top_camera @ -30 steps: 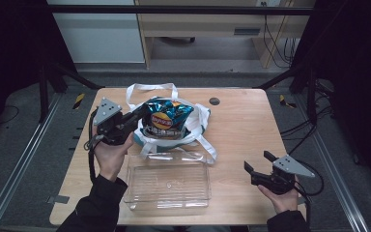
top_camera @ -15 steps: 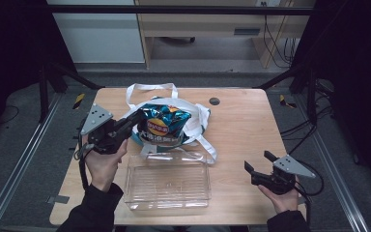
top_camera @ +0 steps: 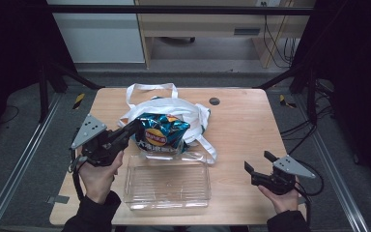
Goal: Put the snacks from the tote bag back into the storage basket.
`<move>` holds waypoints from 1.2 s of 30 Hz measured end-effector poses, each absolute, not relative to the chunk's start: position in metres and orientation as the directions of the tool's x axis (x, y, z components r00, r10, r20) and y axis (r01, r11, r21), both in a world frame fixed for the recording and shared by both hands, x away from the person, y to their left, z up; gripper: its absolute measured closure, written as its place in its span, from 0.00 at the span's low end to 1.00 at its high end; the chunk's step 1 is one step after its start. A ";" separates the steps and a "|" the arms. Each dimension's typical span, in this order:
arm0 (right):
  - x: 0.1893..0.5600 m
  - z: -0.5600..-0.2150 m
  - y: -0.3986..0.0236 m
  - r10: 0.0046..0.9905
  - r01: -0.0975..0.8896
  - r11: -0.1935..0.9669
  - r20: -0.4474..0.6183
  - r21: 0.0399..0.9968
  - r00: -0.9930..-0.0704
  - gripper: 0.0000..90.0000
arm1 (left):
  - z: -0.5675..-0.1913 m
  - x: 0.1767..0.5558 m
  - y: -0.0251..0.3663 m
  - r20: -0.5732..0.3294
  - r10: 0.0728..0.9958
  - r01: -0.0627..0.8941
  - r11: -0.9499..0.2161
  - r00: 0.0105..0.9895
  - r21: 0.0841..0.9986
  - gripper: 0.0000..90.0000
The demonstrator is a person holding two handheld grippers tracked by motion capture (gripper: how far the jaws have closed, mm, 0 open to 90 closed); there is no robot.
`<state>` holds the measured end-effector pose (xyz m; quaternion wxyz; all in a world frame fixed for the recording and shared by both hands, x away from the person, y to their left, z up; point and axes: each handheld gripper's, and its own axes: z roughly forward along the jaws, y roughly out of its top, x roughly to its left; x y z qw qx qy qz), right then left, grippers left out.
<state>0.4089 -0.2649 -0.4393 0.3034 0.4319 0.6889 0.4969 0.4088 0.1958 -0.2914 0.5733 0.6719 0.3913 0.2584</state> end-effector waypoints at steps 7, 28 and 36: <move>0.408 -0.439 -0.264 0.896 0.292 0.135 0.009 0.947 -0.444 0.19 | -0.299 0.395 0.194 -0.087 0.817 0.234 -0.060 0.570 0.970 1.00; 0.408 -0.440 -0.264 0.894 0.294 0.142 0.005 0.945 -0.448 0.19 | -0.342 0.387 0.188 -0.111 0.809 0.334 -0.110 0.577 0.936 1.00; 0.408 -0.442 -0.266 0.896 0.301 0.142 0.008 0.943 -0.445 0.19 | -0.355 0.394 0.183 -0.120 0.808 0.372 -0.129 0.577 0.919 1.00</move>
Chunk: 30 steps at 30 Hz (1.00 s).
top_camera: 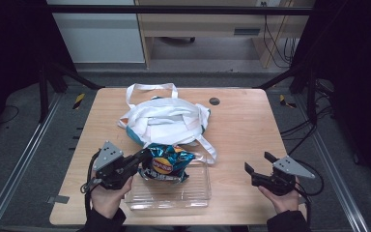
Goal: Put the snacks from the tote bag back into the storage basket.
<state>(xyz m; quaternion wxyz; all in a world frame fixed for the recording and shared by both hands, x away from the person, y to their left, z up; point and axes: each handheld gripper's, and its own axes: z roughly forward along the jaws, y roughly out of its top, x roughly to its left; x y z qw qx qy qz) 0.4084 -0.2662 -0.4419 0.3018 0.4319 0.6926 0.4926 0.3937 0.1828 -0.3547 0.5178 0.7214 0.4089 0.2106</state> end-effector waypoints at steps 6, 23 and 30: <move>0.408 -0.442 -0.266 0.896 0.302 0.144 0.005 0.942 -0.445 0.19 | -0.360 0.397 0.181 -0.133 0.809 0.395 -0.130 0.573 0.909 1.00; 0.409 -0.443 -0.265 0.896 0.302 0.149 0.001 0.942 -0.445 0.19 | -0.361 0.393 0.177 -0.136 0.808 0.396 -0.128 0.573 0.909 1.00; 0.408 -0.443 -0.265 0.896 0.301 0.150 -0.001 0.942 -0.444 0.19 | -0.362 0.386 0.178 -0.141 0.805 0.400 -0.128 0.576 0.908 1.00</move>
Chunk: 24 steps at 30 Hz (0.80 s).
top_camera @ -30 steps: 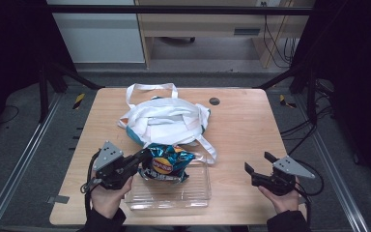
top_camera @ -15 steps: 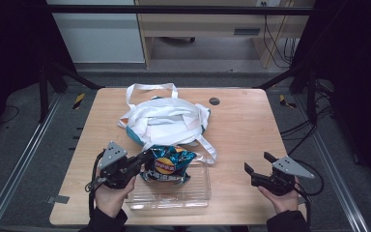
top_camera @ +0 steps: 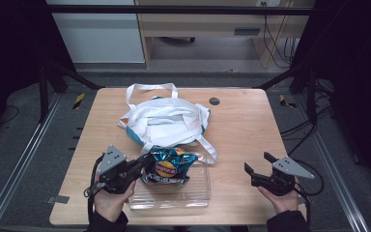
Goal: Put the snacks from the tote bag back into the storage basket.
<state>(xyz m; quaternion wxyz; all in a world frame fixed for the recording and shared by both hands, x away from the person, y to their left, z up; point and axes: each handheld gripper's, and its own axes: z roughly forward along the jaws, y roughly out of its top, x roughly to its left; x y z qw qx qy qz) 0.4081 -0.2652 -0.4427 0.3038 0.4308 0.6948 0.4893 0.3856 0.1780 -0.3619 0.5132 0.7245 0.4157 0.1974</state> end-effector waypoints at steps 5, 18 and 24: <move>0.408 -0.443 -0.265 0.896 0.302 0.150 0.000 0.941 -0.444 0.19 | -0.364 0.383 0.178 -0.149 0.801 0.407 -0.127 0.580 0.904 1.00; 0.408 -0.443 -0.265 0.895 0.304 0.152 -0.001 0.940 -0.446 0.19 | -0.365 0.380 0.180 -0.176 0.797 0.427 -0.112 0.578 0.898 1.00; 0.408 -0.443 -0.265 0.897 0.304 0.149 0.001 0.941 -0.442 0.19 | -0.367 0.377 0.182 -0.185 0.798 0.447 -0.115 0.574 0.887 1.00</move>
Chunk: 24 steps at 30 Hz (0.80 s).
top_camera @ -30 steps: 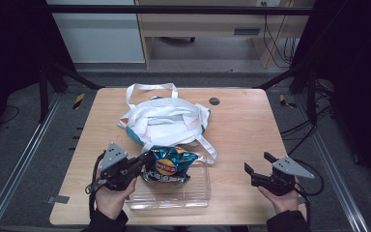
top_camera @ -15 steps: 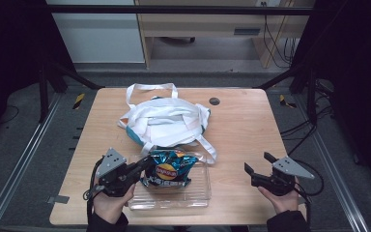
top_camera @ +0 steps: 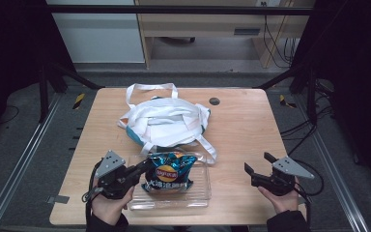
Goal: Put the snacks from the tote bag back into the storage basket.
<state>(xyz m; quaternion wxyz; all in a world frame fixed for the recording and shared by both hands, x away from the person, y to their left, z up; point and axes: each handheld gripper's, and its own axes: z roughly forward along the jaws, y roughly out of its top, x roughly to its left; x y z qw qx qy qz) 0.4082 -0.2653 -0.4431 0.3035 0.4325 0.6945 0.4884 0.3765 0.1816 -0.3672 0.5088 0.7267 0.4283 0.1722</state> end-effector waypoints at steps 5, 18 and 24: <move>0.408 -0.443 -0.265 0.897 0.304 0.151 -0.001 0.941 -0.441 0.19 | -0.367 0.373 0.182 -0.182 0.794 0.441 -0.119 0.581 0.889 1.00; 0.409 -0.444 -0.265 0.897 0.307 0.150 0.001 0.940 -0.442 0.19 | -0.367 0.365 0.185 -0.160 0.783 0.408 -0.128 0.601 0.904 1.00; 0.409 -0.444 -0.265 0.897 0.309 0.153 -0.001 0.939 -0.441 0.19 | -0.372 0.364 0.186 -0.142 0.783 0.391 -0.137 0.606 0.910 1.00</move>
